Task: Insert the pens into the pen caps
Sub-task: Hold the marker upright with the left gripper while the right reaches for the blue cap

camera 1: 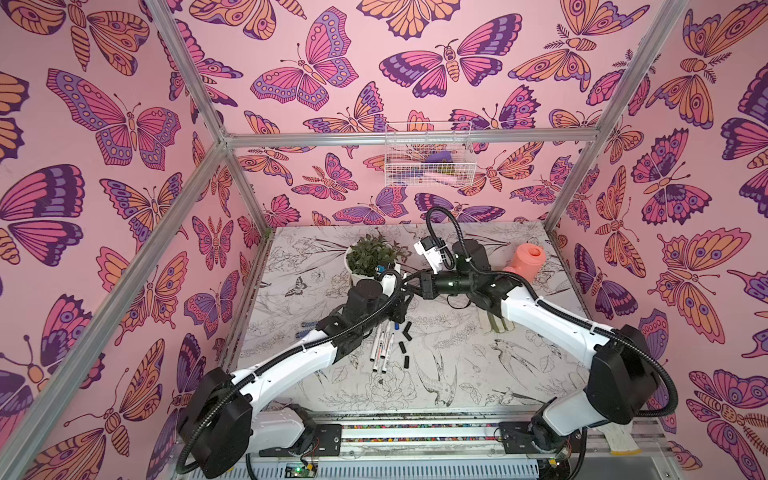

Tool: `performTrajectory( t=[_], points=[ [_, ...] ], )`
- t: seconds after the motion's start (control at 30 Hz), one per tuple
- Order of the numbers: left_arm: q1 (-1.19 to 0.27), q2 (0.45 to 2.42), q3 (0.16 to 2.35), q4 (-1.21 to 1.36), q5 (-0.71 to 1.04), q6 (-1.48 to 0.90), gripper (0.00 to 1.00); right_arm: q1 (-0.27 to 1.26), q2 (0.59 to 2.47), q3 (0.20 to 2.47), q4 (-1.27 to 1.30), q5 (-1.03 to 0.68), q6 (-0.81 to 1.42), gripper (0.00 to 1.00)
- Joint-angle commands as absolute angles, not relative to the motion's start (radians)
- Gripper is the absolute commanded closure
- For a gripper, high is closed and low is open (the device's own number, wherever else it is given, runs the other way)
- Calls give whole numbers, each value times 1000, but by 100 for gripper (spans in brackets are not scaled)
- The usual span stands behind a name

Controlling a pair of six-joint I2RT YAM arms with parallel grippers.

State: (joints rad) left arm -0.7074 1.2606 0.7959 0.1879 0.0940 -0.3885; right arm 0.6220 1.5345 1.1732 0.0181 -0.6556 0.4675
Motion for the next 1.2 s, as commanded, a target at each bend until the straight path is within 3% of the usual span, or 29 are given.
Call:
performTrajectory(
  t=[0.0, 0.13, 0.27, 0.37, 0.53, 0.8, 1.17],
  points=[
    [-712, 1262, 816, 210, 109, -382, 86, 612, 1499, 1163, 12, -670, 459, 97],
    [-713, 1257, 803, 212, 99, -392, 99, 606, 1493, 1157, 7, -656, 460, 94],
    [-697, 1225, 763, 195, -1, -452, 100, 606, 1500, 1152, -23, -612, 450, 60],
    [-670, 1176, 726, 108, -191, -554, 100, 606, 1516, 1151, -84, -539, 411, 51],
    [-585, 1088, 689, -170, -400, -753, 100, 626, 1640, 1184, -218, -464, 358, 52],
    [-535, 972, 611, -236, -433, -828, 100, 752, 1894, 1392, -501, -276, 253, 54],
    [-534, 941, 609, -267, -428, -810, 100, 786, 2048, 1518, -572, -145, 265, 56]
  ],
)
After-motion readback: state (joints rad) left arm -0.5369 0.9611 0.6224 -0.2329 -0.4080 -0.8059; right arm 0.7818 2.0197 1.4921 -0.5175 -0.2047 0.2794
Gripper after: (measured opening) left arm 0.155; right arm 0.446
